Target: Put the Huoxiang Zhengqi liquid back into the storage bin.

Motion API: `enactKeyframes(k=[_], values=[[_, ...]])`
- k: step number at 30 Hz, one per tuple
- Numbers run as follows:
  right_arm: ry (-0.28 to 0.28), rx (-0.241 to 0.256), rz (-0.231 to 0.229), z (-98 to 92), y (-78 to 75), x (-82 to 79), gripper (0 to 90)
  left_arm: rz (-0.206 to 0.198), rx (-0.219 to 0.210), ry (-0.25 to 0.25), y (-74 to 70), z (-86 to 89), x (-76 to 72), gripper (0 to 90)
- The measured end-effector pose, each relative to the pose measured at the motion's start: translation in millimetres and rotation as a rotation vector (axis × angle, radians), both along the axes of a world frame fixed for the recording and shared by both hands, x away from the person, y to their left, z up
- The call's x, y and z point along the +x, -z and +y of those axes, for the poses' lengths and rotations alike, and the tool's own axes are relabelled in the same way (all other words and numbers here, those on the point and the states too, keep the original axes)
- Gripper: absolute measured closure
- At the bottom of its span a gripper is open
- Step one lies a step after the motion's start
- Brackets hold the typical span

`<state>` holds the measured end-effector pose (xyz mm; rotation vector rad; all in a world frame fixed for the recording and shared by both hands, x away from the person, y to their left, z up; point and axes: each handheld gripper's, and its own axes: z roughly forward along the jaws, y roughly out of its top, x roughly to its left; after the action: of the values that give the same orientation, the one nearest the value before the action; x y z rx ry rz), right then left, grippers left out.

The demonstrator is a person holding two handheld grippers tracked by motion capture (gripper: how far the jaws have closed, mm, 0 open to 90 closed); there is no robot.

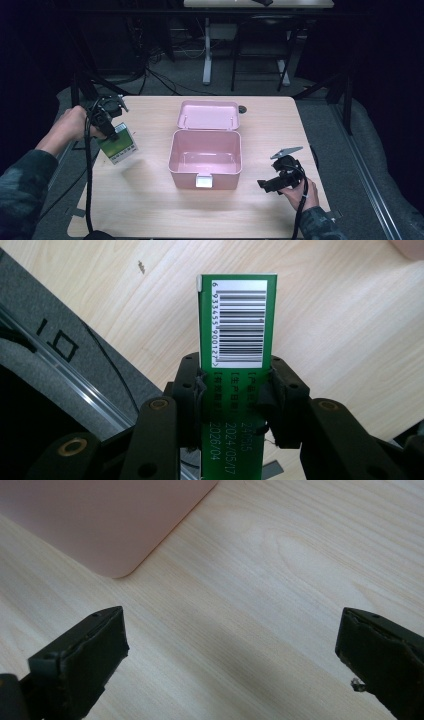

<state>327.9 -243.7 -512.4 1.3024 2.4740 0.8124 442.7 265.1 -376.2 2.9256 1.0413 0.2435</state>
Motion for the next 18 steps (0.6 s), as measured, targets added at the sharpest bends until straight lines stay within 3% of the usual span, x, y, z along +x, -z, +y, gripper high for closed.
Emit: enactKeyframes(k=[18], values=[[-0.005,0.003,-0.001,0.7,0.5,-0.1,0.0,-0.007,0.016,0.084,-36.9,-21.2,-8.3,63.9]])
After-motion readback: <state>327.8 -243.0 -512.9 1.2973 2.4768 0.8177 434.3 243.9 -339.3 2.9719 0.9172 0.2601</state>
